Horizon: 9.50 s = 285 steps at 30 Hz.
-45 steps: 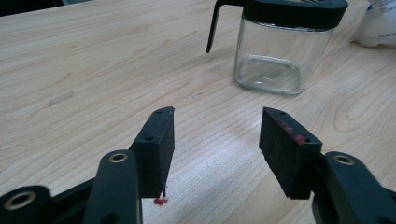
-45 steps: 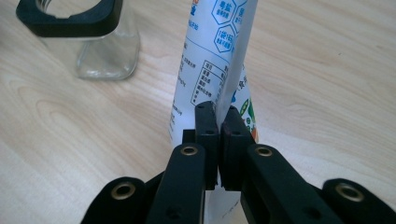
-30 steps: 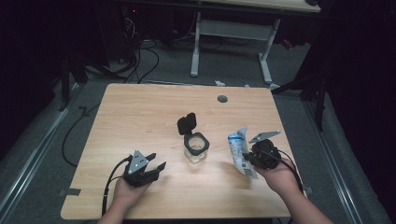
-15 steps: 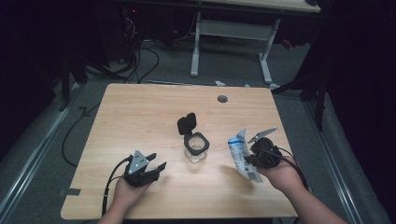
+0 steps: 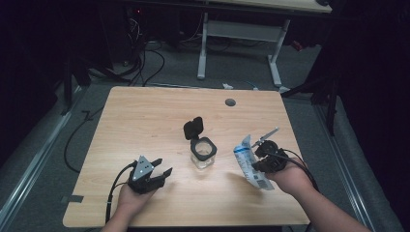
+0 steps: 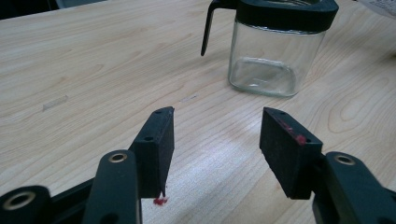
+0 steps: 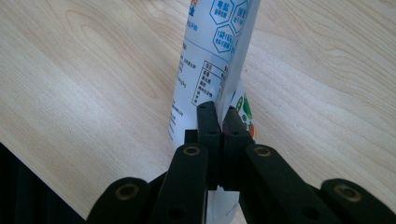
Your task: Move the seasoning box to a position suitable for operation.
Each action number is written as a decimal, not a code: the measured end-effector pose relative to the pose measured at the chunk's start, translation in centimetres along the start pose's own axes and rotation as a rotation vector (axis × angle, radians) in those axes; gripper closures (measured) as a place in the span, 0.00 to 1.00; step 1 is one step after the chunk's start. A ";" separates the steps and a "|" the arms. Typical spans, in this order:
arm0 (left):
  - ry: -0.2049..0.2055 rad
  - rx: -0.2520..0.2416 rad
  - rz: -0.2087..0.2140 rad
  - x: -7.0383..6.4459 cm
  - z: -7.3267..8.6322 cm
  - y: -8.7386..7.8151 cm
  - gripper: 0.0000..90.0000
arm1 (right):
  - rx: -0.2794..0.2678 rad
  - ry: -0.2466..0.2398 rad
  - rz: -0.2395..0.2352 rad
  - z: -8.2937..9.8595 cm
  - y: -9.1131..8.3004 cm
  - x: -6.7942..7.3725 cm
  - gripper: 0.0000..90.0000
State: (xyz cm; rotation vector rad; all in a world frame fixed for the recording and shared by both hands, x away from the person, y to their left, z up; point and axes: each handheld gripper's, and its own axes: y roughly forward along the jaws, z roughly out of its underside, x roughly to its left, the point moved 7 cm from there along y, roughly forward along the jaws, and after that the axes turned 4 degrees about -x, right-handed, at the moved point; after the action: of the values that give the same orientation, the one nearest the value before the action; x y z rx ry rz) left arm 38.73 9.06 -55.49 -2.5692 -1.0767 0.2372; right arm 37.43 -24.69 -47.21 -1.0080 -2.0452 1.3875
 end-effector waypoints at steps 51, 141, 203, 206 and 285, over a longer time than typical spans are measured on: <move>0.075 -0.107 0.268 -10.9 -2.2 2.8 0.41 | 0.083 -0.035 -0.052 -1.4 -1.9 2.1 0.99; 0.114 -0.046 0.300 -17.5 -4.6 8.8 0.63 | -0.049 -0.037 -0.110 -6.5 -1.6 6.3 0.92; 0.083 -0.120 0.307 -16.0 -7.1 8.0 0.59 | -0.007 -0.112 -0.082 -10.0 -1.8 5.7 1.00; 0.090 -0.119 0.307 -16.1 -7.2 8.0 0.59 | -0.010 -0.114 -0.083 -10.1 -1.8 5.7 1.00; 0.136 -0.124 0.317 -15.0 -8.0 7.6 0.60 | -0.015 -0.126 -0.041 -12.2 -1.2 5.8 1.00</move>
State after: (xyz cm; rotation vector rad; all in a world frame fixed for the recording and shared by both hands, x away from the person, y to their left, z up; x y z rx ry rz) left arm 35.52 -8.67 -50.59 -2.8144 -0.6516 0.0716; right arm 42.24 -13.32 -41.62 -0.8999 -2.1576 1.4490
